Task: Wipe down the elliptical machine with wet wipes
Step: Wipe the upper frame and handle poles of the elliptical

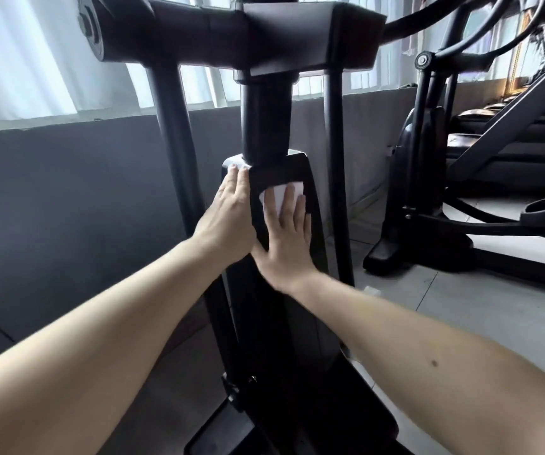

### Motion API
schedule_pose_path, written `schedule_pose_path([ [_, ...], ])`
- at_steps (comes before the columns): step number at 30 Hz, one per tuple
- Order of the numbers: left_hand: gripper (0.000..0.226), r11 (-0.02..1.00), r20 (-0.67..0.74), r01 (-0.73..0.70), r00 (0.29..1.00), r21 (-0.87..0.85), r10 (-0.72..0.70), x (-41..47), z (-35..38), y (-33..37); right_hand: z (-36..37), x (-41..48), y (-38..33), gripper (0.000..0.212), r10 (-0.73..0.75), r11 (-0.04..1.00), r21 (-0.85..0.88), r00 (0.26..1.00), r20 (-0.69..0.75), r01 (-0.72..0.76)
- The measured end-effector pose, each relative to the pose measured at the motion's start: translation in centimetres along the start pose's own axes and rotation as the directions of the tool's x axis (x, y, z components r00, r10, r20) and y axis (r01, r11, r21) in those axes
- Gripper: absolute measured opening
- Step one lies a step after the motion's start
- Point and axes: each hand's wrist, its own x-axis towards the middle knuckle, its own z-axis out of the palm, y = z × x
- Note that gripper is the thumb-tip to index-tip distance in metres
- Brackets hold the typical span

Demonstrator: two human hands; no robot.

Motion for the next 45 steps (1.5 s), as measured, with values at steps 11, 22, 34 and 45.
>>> schedule_pose_path([
  [11,0.087,0.993,-0.006,-0.018,1.000,0.119,0.019,-6.0,4.8,-1.7,2.8,-5.5,2.2,0.089,0.058,0.997,0.050,0.993,0.100,-0.063],
  [22,0.089,0.990,-0.046,-0.063,0.997,0.128,0.069,-5.4,6.9,-3.0,7.9,-10.0,4.9,0.085,0.168,0.975,0.145,0.986,0.005,-0.167],
  [34,0.064,0.855,-0.146,-0.335,0.896,0.395,0.419,-2.6,7.4,-0.8,4.9,-4.2,4.2,0.077,0.217,0.801,0.594,0.960,-0.175,-0.073],
  [45,0.074,0.764,-0.042,-0.354,0.895,0.540,0.444,-2.4,9.3,-1.9,9.4,-8.8,9.9,0.075,0.552,0.693,0.525,0.832,0.055,-0.494],
])
